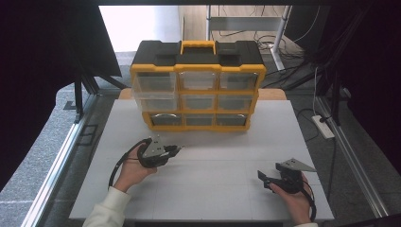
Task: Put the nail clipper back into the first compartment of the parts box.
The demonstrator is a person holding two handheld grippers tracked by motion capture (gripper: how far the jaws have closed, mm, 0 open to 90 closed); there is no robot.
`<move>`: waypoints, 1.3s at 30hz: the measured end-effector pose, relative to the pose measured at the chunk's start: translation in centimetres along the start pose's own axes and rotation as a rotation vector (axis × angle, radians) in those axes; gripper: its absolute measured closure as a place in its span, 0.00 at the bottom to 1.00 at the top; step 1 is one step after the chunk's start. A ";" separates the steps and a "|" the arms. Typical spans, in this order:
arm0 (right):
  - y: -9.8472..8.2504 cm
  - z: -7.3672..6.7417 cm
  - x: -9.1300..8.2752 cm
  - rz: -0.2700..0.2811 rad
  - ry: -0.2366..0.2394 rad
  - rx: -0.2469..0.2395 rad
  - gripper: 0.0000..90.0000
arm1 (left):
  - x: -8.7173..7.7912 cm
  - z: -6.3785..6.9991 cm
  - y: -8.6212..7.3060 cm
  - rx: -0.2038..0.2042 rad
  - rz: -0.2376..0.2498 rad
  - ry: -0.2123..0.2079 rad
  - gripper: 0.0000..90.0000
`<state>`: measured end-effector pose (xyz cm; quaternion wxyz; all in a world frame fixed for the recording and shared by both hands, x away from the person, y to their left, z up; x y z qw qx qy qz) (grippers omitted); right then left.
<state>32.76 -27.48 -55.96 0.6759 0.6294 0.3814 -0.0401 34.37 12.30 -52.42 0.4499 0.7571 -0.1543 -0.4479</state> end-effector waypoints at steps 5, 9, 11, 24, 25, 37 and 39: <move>0.0 0.0 0.0 0.000 0.003 0.001 0.18 | -0.2 0.2 -0.1 -0.017 0.012 0.001 0.88; 0.1 -0.1 0.0 0.000 0.006 -0.001 0.18 | -0.2 0.5 -0.1 -0.018 0.016 0.003 0.88; 0.1 0.0 0.0 0.001 0.006 -0.001 0.18 | -0.3 0.6 0.0 -0.021 0.021 0.006 0.88; 0.1 -0.1 0.1 -0.002 0.004 -0.005 0.18 | -1.8 0.4 1.0 -0.054 0.098 0.030 0.88; 0.1 -0.1 0.1 -0.001 0.004 -0.006 0.18 | -2.0 0.4 1.0 -0.059 0.106 0.031 0.88; 0.1 0.0 0.1 -0.001 0.001 -0.007 0.18 | -3.1 0.1 1.6 -0.084 0.160 0.041 0.88; 0.1 0.0 0.1 -0.002 0.002 -0.007 0.18 | -3.4 0.0 1.7 -0.085 0.169 0.043 0.88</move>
Point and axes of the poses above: each handheld gripper's, and its own axes: x roughly forward along the jaws, y roughly out of its top, z roughly to its right, the point moved 6 cm from there along x, roughly forward along the jaws, and after that the axes turned 2 degrees about z, right-handed, at the moved point
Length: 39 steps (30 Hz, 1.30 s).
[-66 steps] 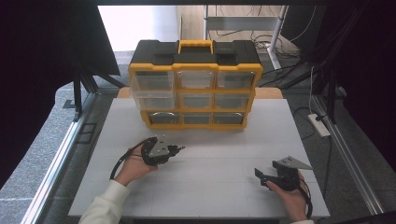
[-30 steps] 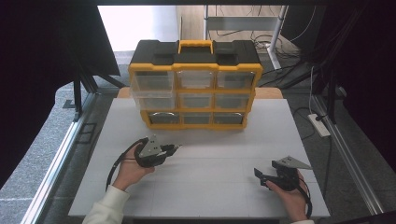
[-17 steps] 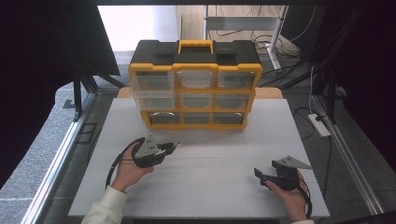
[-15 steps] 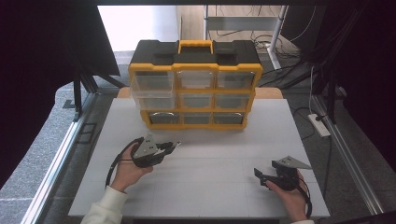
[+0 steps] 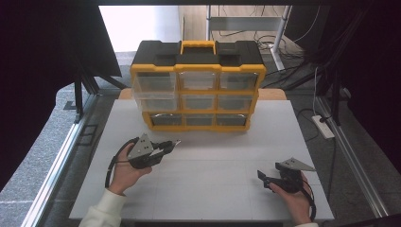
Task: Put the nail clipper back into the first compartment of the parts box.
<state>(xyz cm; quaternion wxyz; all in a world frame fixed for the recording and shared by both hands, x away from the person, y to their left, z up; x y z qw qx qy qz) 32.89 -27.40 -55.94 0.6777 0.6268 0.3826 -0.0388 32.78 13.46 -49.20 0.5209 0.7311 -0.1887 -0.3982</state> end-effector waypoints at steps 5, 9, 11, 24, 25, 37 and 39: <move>0.0 0.0 0.0 0.001 0.000 -0.001 0.18 | -0.4 -0.1 0.4 -0.001 0.018 0.016 0.88; 0.0 0.0 0.0 0.002 0.000 0.000 0.18 | -0.6 0.0 0.7 -0.005 0.033 0.016 0.88; 0.0 0.0 0.0 0.003 0.000 0.000 0.18 | -0.7 0.0 0.9 -0.009 0.041 0.017 0.88; 0.1 0.0 -0.1 0.006 0.001 0.001 0.18 | -1.8 0.1 2.2 -0.021 0.091 0.032 0.88; 0.1 0.0 -0.1 0.006 0.002 0.001 0.18 | -2.0 0.1 2.4 -0.023 0.095 0.033 0.88; 0.1 0.0 -0.1 0.006 0.001 0.002 0.18 | -2.7 0.2 3.1 -0.041 0.127 0.039 0.88; 0.1 0.0 -0.1 0.006 0.002 0.003 0.18 | -2.7 0.2 3.2 -0.042 0.129 0.044 0.88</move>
Point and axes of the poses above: each handheld gripper's, and its own axes: x roughly forward along the jaws, y roughly out of its top, z roughly to its right, the point moved 6 cm from there along x, roughly forward along the jaws, and after that the axes turned 2 degrees about z, right-handed, at the moved point
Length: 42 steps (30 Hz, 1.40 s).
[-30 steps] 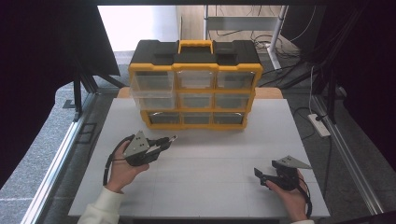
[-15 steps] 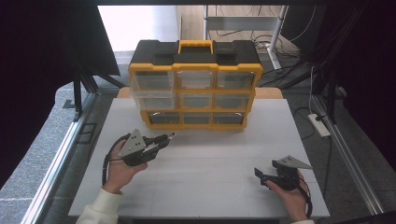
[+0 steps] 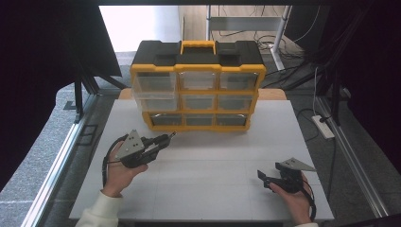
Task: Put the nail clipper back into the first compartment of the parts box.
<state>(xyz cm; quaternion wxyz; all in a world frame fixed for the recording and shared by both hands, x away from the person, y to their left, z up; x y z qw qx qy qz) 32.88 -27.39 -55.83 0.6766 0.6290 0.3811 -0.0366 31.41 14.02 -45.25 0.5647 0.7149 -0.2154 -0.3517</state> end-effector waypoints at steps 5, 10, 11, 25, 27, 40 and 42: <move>0.0 0.0 0.0 -0.001 0.001 0.001 0.18 | -0.1 0.0 0.2 -0.008 0.003 0.001 0.88; 0.0 0.0 0.0 0.000 0.001 0.002 0.18 | -0.2 0.0 0.7 -0.003 0.009 0.000 0.88; 0.0 0.0 0.0 0.000 0.001 0.003 0.18 | -0.3 0.0 0.8 -0.002 0.012 0.000 0.88; 0.0 0.0 -0.1 -0.001 -0.005 0.007 0.18 | -0.3 -0.1 3.5 -0.007 0.050 -0.010 0.88; 0.0 0.0 -0.1 -0.001 -0.005 0.008 0.18 | -0.3 -0.2 3.9 -0.010 0.056 -0.013 0.88; 0.0 0.1 -0.2 0.000 -0.004 0.010 0.18 | -0.9 -0.4 5.5 -0.010 0.084 -0.012 0.88; 0.0 0.1 -0.1 0.001 -0.005 0.007 0.18 | -1.0 -0.5 5.8 -0.008 0.088 -0.005 0.88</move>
Point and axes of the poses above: each handheld gripper's, and its own axes: x roughly forward along the jaws, y roughly out of its top, z roughly to its right, the point moved 6 cm from there along x, roughly forward along the jaws, and after that the axes turned 2 degrees about z, right-handed, at the moved point
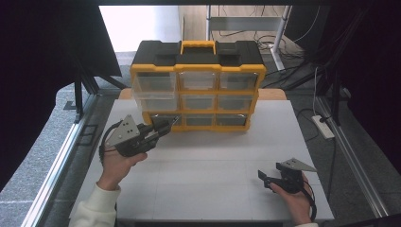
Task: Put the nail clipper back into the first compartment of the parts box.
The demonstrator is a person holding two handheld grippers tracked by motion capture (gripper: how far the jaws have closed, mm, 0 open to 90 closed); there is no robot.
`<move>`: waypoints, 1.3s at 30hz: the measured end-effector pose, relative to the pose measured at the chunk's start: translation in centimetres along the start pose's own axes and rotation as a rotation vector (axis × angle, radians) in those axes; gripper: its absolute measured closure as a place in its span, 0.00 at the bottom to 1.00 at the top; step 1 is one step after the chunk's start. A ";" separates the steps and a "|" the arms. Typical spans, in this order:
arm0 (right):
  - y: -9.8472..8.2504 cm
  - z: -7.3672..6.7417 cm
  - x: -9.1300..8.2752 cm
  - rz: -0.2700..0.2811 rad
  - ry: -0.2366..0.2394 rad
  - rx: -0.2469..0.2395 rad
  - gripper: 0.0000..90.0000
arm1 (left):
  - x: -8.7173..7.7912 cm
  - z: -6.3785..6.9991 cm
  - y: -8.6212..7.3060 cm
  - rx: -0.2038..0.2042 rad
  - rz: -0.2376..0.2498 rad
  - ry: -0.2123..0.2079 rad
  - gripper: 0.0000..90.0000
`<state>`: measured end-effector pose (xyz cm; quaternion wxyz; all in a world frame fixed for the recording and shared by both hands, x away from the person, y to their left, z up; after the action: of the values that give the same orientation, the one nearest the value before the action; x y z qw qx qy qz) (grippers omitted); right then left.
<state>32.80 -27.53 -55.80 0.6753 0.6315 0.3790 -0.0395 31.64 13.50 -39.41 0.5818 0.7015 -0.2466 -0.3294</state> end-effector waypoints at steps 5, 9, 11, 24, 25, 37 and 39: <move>0.0 0.0 0.0 -0.002 0.001 0.003 0.18 | 0.0 -0.1 0.4 0.000 0.005 0.001 0.88; 0.0 0.0 0.0 -0.002 0.001 0.002 0.18 | -0.1 -0.1 0.7 0.002 0.006 0.001 0.88; 0.0 0.0 0.0 -0.003 0.001 0.002 0.18 | -0.1 -0.2 0.8 0.001 0.007 0.001 0.88; 0.0 0.0 0.0 -0.004 0.002 0.003 0.18 | -0.1 -0.5 2.7 0.017 0.024 0.007 0.88; 0.0 0.0 0.0 -0.004 0.002 0.003 0.18 | -0.1 -0.6 2.8 0.016 0.026 0.009 0.88; -0.1 0.0 0.0 -0.006 0.002 0.002 0.18 | -0.3 -1.2 3.7 0.012 0.033 0.019 0.88; -0.1 0.0 0.0 -0.007 0.002 0.002 0.18 | -0.3 -1.3 4.0 0.012 0.035 0.020 0.88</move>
<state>32.76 -27.53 -55.86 0.6742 0.6309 0.3817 -0.0414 32.61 13.77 -35.31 0.5856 0.7040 -0.2550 -0.3104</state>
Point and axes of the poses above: each handheld gripper's, and its own axes: x roughly forward along the jaws, y roughly out of its top, z roughly to its right, the point moved 6 cm from there along x, roughly forward along the jaws, and after that the axes turned 2 degrees about z, right-handed, at the moved point
